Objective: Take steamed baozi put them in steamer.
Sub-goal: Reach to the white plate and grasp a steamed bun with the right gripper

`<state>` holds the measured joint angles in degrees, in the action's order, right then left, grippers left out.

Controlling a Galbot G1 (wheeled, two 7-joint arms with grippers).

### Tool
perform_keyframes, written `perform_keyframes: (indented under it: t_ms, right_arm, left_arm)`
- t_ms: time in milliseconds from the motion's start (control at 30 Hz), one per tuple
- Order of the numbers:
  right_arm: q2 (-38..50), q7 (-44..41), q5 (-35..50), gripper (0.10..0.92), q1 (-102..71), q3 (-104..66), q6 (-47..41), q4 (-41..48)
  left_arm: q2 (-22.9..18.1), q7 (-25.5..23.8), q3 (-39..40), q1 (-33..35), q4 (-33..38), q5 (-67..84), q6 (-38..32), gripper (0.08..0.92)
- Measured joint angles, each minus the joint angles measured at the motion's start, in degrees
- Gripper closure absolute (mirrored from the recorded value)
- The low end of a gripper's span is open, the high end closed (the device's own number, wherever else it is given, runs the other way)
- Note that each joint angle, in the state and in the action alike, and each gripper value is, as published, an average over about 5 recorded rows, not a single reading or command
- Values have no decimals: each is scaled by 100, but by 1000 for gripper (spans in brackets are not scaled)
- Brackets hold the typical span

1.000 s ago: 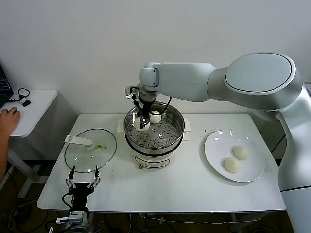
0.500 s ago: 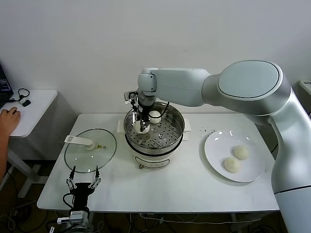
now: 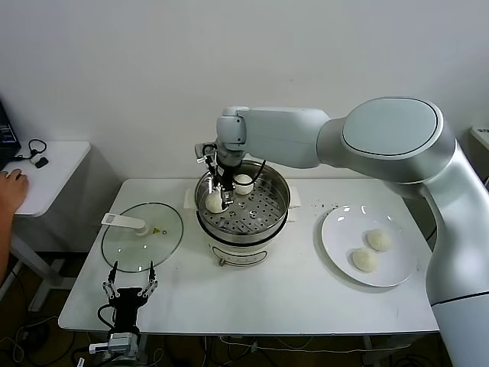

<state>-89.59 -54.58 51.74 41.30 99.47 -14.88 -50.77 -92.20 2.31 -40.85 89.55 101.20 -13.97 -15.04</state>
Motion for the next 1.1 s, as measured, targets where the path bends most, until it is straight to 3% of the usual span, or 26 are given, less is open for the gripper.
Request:
perform_keyframes:
  t_ms: [467,1100]
  right_arm:
    - [860,-390,82,203,778,372,254,-613]
    - [2956,-707,-546,203,1546,1053,726,-1836]
  left_arm:
    - [0,-3,-21,64,69,-31,17,177]
    - [0,3,-13,116,97,-144,39,177]
